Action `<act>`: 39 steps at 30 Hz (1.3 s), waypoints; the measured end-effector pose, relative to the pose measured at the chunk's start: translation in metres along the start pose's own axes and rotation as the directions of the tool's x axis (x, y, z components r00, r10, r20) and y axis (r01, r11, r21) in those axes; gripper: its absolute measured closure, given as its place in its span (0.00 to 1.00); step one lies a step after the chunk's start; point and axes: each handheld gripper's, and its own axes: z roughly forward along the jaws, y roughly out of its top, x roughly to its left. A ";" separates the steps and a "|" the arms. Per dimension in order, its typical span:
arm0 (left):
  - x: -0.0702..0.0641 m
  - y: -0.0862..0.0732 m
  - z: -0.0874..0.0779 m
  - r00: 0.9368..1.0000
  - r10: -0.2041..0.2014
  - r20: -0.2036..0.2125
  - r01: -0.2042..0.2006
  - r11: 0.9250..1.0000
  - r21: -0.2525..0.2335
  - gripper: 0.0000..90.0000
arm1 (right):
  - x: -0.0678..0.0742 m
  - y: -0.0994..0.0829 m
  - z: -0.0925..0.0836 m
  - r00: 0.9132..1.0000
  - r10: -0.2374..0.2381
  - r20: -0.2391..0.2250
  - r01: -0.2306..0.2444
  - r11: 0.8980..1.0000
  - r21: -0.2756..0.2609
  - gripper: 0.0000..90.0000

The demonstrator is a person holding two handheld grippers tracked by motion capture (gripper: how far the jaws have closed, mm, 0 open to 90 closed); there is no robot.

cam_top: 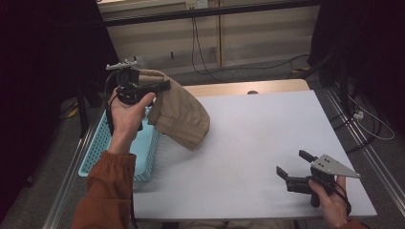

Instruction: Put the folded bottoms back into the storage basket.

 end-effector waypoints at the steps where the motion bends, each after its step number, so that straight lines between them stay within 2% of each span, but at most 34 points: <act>1: 0.001 0.002 -0.003 1.000 -0.002 0.001 0.002 1.000 -0.006 0.98 | 0.000 0.000 0.000 1.000 0.000 0.000 0.000 1.000 0.000 0.01; 12: 0.003 0.012 -0.024 1.000 -0.003 -0.010 0.003 0.999 -0.038 0.98 | 0.000 0.000 0.000 1.000 0.001 0.000 -0.001 1.000 0.001 0.01; 21: 0.011 0.021 -0.046 1.000 -0.017 -0.027 0.015 0.997 -0.073 0.98 | 0.000 0.000 0.000 1.000 0.003 0.000 -0.003 1.000 0.001 0.01; 27: 0.020 0.026 -0.064 0.998 -0.022 -0.051 0.017 0.995 -0.094 0.98 | 0.000 0.000 0.001 1.000 0.004 0.000 -0.004 1.000 0.002 0.01; 39: 0.034 0.028 -0.091 0.995 -0.030 -0.099 0.019 0.994 -0.104 0.98 | 0.000 0.000 0.001 1.000 0.003 0.002 -0.003 1.000 0.003 0.01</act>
